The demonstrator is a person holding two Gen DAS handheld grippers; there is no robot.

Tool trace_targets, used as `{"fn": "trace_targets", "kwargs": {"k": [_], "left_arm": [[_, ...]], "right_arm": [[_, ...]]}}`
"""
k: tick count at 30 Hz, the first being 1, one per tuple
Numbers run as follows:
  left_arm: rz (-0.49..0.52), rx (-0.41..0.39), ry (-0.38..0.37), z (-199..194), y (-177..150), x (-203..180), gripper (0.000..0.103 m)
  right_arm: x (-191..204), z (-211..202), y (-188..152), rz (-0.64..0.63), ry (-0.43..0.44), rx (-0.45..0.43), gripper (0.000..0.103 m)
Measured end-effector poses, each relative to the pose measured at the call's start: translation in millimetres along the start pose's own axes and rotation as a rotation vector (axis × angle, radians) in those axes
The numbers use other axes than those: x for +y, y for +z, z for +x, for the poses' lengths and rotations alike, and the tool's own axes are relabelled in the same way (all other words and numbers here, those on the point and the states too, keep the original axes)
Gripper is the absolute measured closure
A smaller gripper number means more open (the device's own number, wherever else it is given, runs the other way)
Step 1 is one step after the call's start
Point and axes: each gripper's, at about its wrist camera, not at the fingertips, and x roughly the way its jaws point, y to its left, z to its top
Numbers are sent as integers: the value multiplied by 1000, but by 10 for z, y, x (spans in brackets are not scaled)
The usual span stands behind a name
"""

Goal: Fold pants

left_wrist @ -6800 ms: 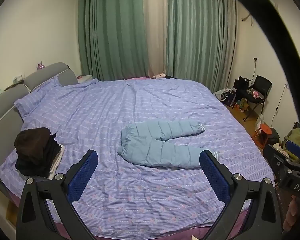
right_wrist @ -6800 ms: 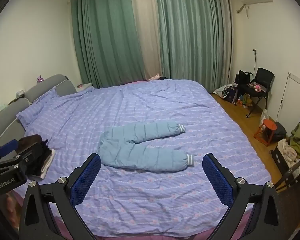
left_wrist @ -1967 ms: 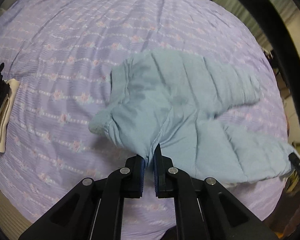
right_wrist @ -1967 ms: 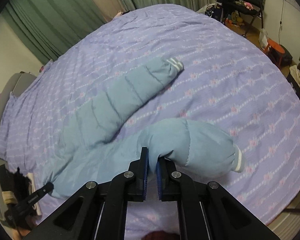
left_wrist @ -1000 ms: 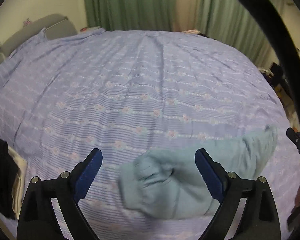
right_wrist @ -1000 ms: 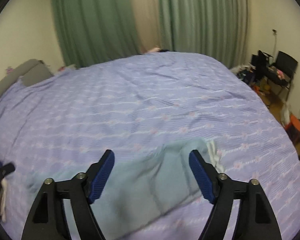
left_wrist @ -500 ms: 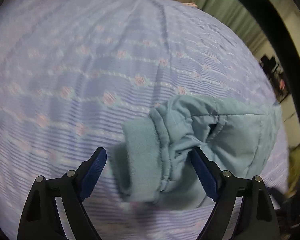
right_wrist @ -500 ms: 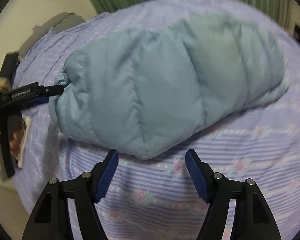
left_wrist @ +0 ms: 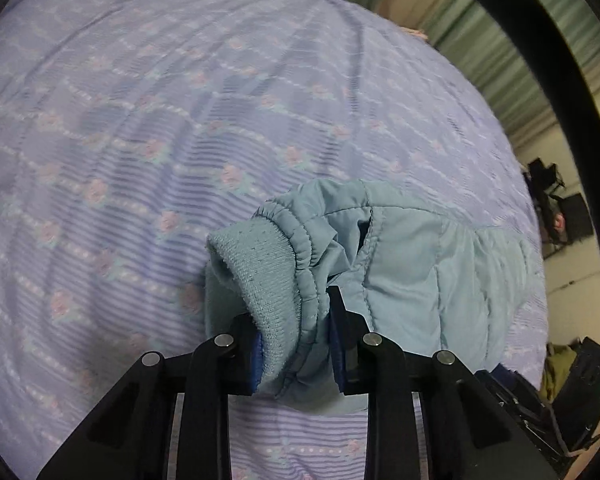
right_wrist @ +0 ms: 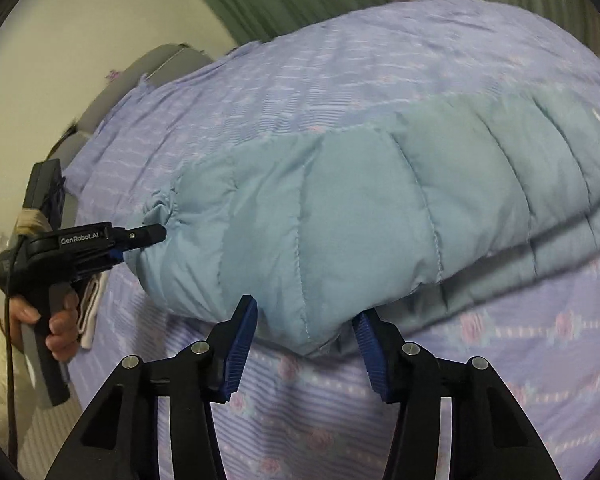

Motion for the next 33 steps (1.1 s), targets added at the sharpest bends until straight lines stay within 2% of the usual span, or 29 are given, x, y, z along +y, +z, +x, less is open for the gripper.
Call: {"fn": "trace_targets", "kwargs": {"k": [3, 4, 8, 10, 12, 14, 17, 19, 21, 22, 23, 24, 25, 27, 29, 31, 33], "left_arm": [[3, 33, 41, 150, -8, 2, 76], [6, 38, 44, 185, -10, -17, 76], [31, 47, 38, 240, -17, -84, 76], [39, 52, 39, 237, -32, -73, 76], [51, 45, 50, 203, -47, -68, 76], [65, 44, 77, 198, -70, -96, 76], [102, 64, 112, 201, -86, -128, 75], [124, 86, 126, 241, -107, -126, 75], [134, 108, 141, 298, -106, -127, 73], [137, 112, 153, 309, -97, -127, 68], [142, 114, 168, 310, -93, -134, 64], [147, 111, 189, 300, -81, -145, 53], [149, 107, 215, 270, -67, -162, 46], [161, 74, 268, 84, -67, -225, 45], [211, -14, 337, -222, -134, -362, 45], [295, -110, 318, -517, -224, -583, 43], [349, -154, 242, -673, -338, -848, 43]], "right_arm": [[57, 157, 49, -65, 32, 38, 51], [73, 262, 52, -83, 18, 64, 51], [-54, 519, -28, -59, 53, 152, 51], [-138, 570, -50, -29, 64, 175, 56], [-133, 500, -32, 5, 91, 173, 80], [-60, 343, -45, 2, 120, 155, 87], [142, 124, -126, -49, 106, 128, 90], [155, 144, -189, -56, 49, 151, 90], [112, 282, -253, -47, -20, 158, 84], [61, 343, -266, -16, -41, 165, 80], [41, 352, -273, 2, -48, 160, 68], [23, 346, -266, 17, -66, 155, 57], [12, 315, -261, 20, -85, 152, 53], [11, 159, -260, 1, -135, 117, 44], [14, -80, -257, -13, -180, 72, 38], [-66, -385, -255, 8, -224, 5, 34], [-210, -668, -238, 47, -287, -74, 33]]}}
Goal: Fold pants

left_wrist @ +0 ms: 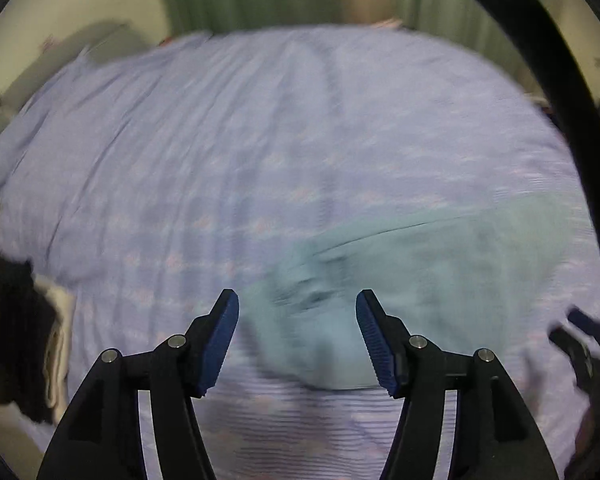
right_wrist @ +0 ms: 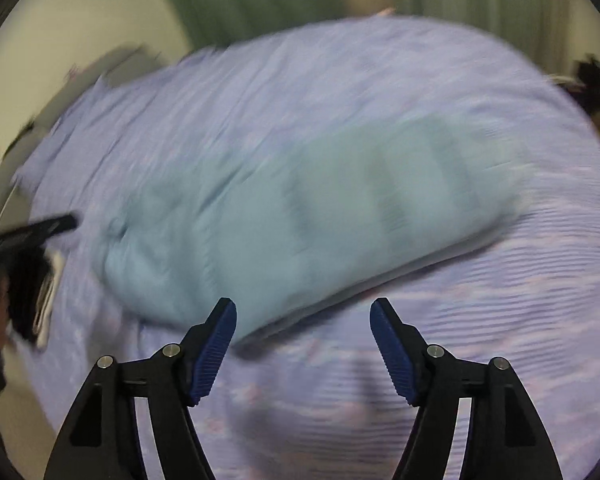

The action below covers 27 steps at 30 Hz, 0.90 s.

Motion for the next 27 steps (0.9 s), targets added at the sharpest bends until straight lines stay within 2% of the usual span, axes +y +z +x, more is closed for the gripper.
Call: {"fn": "trace_targets", "kwargs": {"k": [3, 5, 7, 9, 13, 16, 21, 25, 27], "left_arm": [[42, -49, -162, -61, 12, -491, 44], [94, -102, -215, -4, -8, -852, 54], [127, -130, -285, 115, -32, -1153, 70], [154, -122, -341, 295, -44, -1392, 79], [150, -76, -327, 638, -36, -1579, 88], [127, -57, -315, 828, 26, -1577, 88], [152, -23, -294, 1065, -6, -1596, 89], [137, -3, -297, 1143, -37, -1573, 90], [119, 3, -302, 1167, -33, -1545, 90]], "right_arm": [[-425, -165, 142, 83, -108, -82, 33], [-728, -176, 231, 156, -178, -106, 33], [-1045, -170, 328, 236, -199, -146, 33], [-1279, -143, 410, 296, -199, -177, 33], [-1522, 72, 545, 349, -213, -193, 33], [-1744, 261, 587, 390, -213, -182, 33], [-1947, 520, 595, 491, -102, -188, 33], [-1982, 798, 628, 493, -80, -127, 33], [-2006, 856, 624, 518, -87, -125, 17]]}}
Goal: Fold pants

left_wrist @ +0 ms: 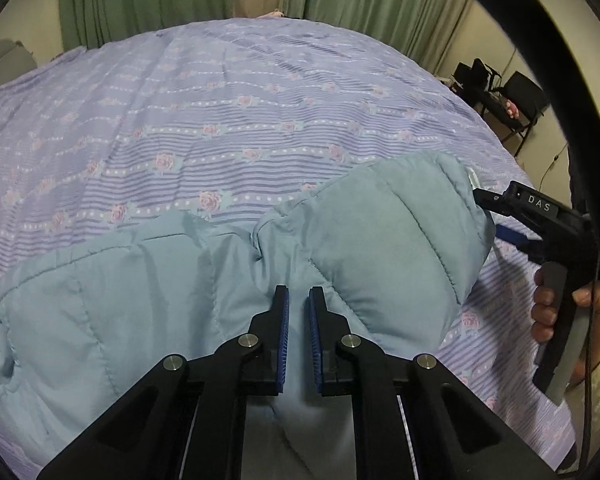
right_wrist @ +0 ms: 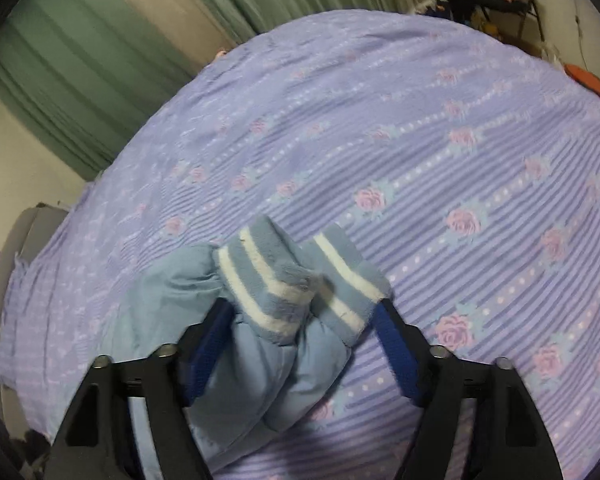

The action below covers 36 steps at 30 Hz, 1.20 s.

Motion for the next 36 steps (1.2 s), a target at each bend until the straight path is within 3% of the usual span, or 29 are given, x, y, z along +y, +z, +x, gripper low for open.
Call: {"fn": "trace_targets", "kwargs": {"k": [2, 4, 5, 6, 7, 9, 11, 16, 20, 25, 28, 31, 36], "left_arm": [[-14, 4, -4, 30, 9, 38, 90], [-15, 6, -4, 34, 6, 33, 90], [-9, 5, -2, 30, 2, 22, 90], [-4, 4, -3, 26, 1, 16, 90], [-1, 5, -3, 28, 5, 15, 90], [1, 8, -6, 25, 16, 16, 90], [-2, 11, -16, 20, 35, 41, 90], [-33, 50, -46, 107, 49, 124, 92], [-9, 96, -36, 319, -8, 110, 92], [6, 101, -10, 200, 33, 72, 92], [33, 39, -7, -72, 51, 12, 91], [29, -5, -35, -379, 15, 13, 90], [-85, -44, -44, -852, 8, 295, 90]], "right_arm": [[-27, 81, -7, 9, -9, 5, 12], [-79, 163, -23, 46, 35, 31, 12], [-97, 195, -24, 65, 66, 38, 25], [-89, 217, -27, 66, 101, 44, 50], [-83, 237, -28, 66, 139, 57, 54], [-64, 190, -30, 67, 132, 52, 64], [-16, -35, -49, 47, 94, 4, 68], [136, -762, -293, -48, -116, -149, 70], [94, -729, -477, -69, -220, -105, 70], [84, -821, -514, -77, -256, -111, 70], [154, -1008, -515, -90, -255, -135, 70], [364, -1249, -541, -144, -250, -188, 70], [1050, -1731, -626, -290, -272, -293, 70]]}}
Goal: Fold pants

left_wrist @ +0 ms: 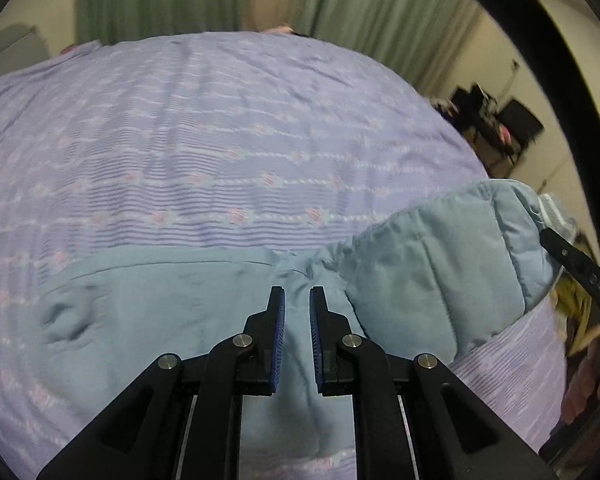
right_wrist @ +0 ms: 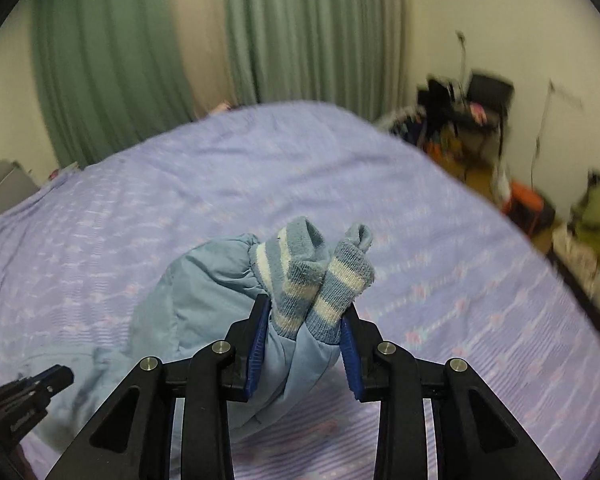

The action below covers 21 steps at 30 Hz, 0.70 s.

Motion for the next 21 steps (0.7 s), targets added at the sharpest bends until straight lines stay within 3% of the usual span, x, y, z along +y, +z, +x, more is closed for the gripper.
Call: {"fn": "trace_targets", "kwargs": {"k": [4, 9, 13, 21], "left_arm": [[-62, -9, -30, -255, 45, 211, 89], [-109, -75, -38, -727, 29, 535, 89], [-157, -92, 8, -985, -113, 918, 89], [-236, -77, 98, -1269, -591, 1558, 89]], "right_arm": [[603, -383, 95, -132, 17, -82, 69], [1381, -687, 20, -295, 100, -154, 69], [1960, -712, -203, -417, 151, -153, 69], [2700, -614, -759, -583, 224, -103, 69]]}}
